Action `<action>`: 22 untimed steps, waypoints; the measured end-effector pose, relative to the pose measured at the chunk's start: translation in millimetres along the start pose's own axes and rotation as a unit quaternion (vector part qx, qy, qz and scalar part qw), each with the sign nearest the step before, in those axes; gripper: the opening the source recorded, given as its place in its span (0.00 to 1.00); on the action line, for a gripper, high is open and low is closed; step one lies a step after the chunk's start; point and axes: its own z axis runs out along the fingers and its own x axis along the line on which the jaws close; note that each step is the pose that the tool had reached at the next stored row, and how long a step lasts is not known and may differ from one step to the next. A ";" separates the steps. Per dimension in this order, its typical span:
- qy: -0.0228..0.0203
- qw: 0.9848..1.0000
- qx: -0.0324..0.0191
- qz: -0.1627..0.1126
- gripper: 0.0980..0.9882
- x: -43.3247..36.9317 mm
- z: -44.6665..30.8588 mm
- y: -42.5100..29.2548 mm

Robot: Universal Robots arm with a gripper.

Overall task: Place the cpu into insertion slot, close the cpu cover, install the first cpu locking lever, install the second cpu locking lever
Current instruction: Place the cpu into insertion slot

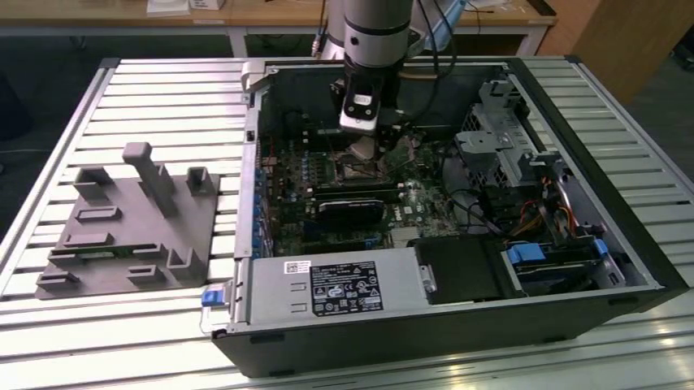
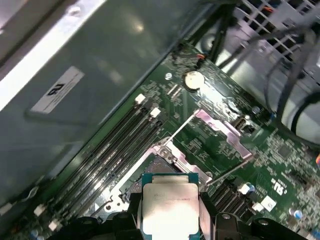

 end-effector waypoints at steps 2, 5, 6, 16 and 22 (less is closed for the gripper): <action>-0.001 1.000 0.000 0.018 0.49 0.0 0.5 0.0; -0.003 0.999 -0.001 0.043 0.49 0.0 1.1 -0.1; -0.004 0.999 -0.001 0.051 0.49 0.0 1.2 -0.1; -0.010 0.992 -0.001 0.127 0.49 0.0 2.6 -0.2; -0.013 0.986 -0.002 0.168 0.49 0.0 3.2 -0.2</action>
